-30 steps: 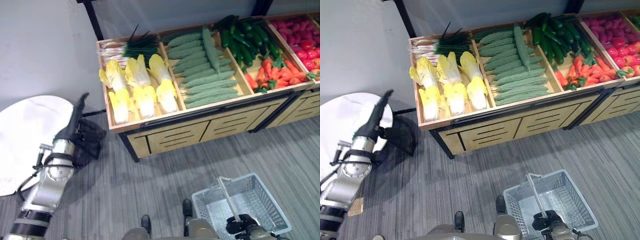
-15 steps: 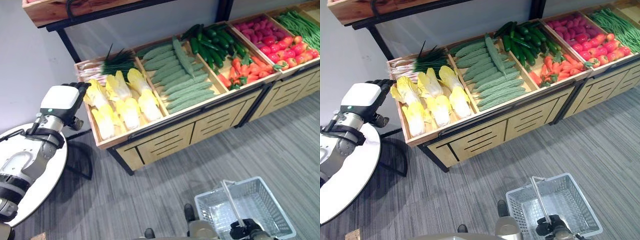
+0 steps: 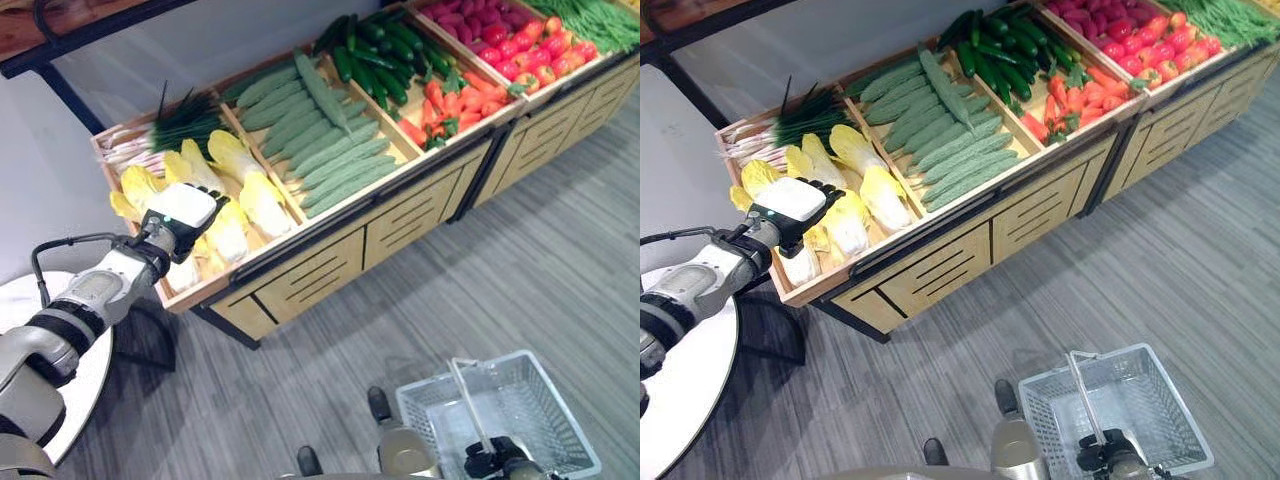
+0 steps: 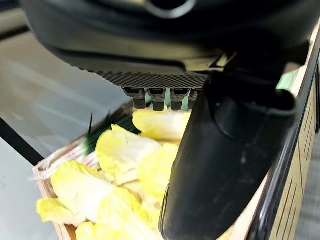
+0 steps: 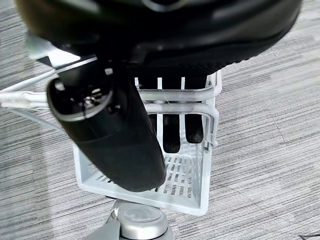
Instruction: Get the vegetables into the basket
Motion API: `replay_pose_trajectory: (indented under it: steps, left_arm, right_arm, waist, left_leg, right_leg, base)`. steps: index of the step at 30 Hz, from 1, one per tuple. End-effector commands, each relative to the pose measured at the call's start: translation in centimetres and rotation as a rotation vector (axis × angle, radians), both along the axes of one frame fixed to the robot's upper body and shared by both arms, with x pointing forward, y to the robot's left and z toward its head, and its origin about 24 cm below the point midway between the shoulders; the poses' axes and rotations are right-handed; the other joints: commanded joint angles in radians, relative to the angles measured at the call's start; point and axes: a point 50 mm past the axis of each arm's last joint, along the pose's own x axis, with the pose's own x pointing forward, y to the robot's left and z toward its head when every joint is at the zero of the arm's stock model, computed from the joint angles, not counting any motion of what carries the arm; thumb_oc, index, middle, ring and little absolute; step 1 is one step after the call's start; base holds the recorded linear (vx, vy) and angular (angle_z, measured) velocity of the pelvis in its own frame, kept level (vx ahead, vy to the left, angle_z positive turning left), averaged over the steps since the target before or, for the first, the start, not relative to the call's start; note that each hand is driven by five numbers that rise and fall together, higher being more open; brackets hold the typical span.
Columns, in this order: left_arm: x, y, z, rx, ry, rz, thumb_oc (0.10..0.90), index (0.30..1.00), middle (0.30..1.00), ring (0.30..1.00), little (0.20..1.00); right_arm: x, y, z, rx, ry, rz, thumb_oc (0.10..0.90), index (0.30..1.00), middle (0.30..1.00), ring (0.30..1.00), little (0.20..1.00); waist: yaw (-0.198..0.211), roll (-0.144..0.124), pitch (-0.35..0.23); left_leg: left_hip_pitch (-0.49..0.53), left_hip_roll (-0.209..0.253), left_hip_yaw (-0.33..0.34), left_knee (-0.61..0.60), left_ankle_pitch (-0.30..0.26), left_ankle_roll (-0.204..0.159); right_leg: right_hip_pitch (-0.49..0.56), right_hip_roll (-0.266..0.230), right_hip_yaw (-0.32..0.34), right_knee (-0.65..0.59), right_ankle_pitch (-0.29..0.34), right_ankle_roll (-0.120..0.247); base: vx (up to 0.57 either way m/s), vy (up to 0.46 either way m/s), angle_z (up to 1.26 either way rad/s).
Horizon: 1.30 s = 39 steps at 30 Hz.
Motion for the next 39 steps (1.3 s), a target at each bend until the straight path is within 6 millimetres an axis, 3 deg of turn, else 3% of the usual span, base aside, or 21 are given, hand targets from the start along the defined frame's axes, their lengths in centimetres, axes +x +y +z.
replay_pose_trajectory:
  steps: [1,8,19,30,31,32,33,39]
  left_arm:
    - [1.5,3.0,8.6,0.059,-0.290,0.146,0.900,1.000,1.000,1.000,1.000]
    - [1.7,4.6,7.7,0.063,-0.265,0.266,0.900,1.000,1.000,1.000,1.000]
    - [2.5,3.5,7.8,0.015,-0.328,0.263,0.900,1.000,1.000,1.000,1.000]
    - [2.5,4.0,7.4,-0.004,-0.331,0.317,0.900,1.000,1.000,1.000,1.000]
    - [2.5,4.1,7.3,0.000,-0.323,0.320,0.827,0.898,0.898,0.898,0.898]
    - [2.6,4.1,7.3,0.000,-0.323,0.320,0.496,0.435,0.435,0.435,0.435]
    - [2.5,4.1,7.2,-0.010,-0.316,0.325,0.400,0.300,0.300,0.300,0.300]
    - [2.4,4.1,6.7,-0.024,-0.303,0.323,0.400,0.300,0.300,0.300,0.300]
  right_arm:
    - [1.4,-0.8,0.8,-0.033,-0.052,0.006,0.400,0.300,0.300,0.300,0.300]
    - [2.2,-0.8,1.0,-0.045,-0.056,-0.002,0.400,0.300,0.300,0.300,0.300]
    - [3.7,0.0,1.1,-0.039,-0.079,0.058,0.400,0.300,0.300,0.300,0.300]
    - [4.4,0.6,1.1,-0.036,-0.089,0.093,0.400,0.300,0.300,0.300,0.300]
    - [4.4,0.7,1.1,-0.035,-0.089,0.093,0.400,0.300,0.300,0.300,0.300]
    - [4.4,0.7,1.1,-0.035,-0.089,0.093,0.400,0.300,0.300,0.300,0.300]
    - [4.6,0.7,1.1,-0.038,-0.092,0.093,0.400,0.300,0.300,0.300,0.300]
    - [4.4,1.0,0.9,-0.031,-0.084,0.102,0.400,0.300,0.300,0.300,0.300]
  waist:
    - [0.002,-0.034,-0.003]
    - [0.001,-0.031,0.024]
    - [-0.006,-0.023,0.055]
    - [-0.019,-0.019,0.078]
    - [-0.019,-0.021,0.079]
    - [-0.018,-0.021,0.079]
    - [-0.018,-0.023,0.083]
    - [-0.011,-0.035,0.080]
  left_leg:
    - [-0.019,-0.028,-0.004,0.006,-0.016,-0.016]
    - [-0.064,-0.022,0.022,0.006,-0.004,-0.021]
    - [-0.113,-0.024,0.023,0.006,0.008,-0.027]
    - [-0.167,-0.022,0.050,0.006,0.019,-0.031]
    - [-0.169,-0.021,0.052,0.006,0.019,-0.032]
    - [-0.169,-0.021,0.052,0.006,0.019,-0.032]
    - [-0.170,-0.019,0.056,0.006,0.019,-0.032]
    - [-0.161,-0.011,0.066,0.006,0.017,-0.034]
  right_leg:
    - [0.019,-0.053,0.027,0.031,-0.092,0.091]
    - [-0.032,-0.038,0.050,0.023,-0.080,0.090]
    - [-0.081,-0.041,0.051,0.018,-0.066,0.087]
    - [-0.148,-0.026,0.082,0.012,-0.048,0.084]
    - [-0.149,-0.024,0.083,0.012,-0.048,0.084]
    - [-0.150,-0.024,0.083,0.012,-0.048,0.084]
    - [-0.153,-0.021,0.085,0.011,-0.049,0.085]
    - [-0.148,-0.011,0.091,0.011,-0.053,0.082]
  base:
    - [-0.01,0.008,-0.07]
    - [0.02,-0.009,-0.15]
    - [0.00,-0.003,0.00]
    - [0.01,-0.006,-0.08]
    - [0.01,-0.015,-0.11]
    - [0.02,-0.012,-0.14]
    - [0.01,-0.002,-0.15]
    - [0.02,-0.020,-0.08]
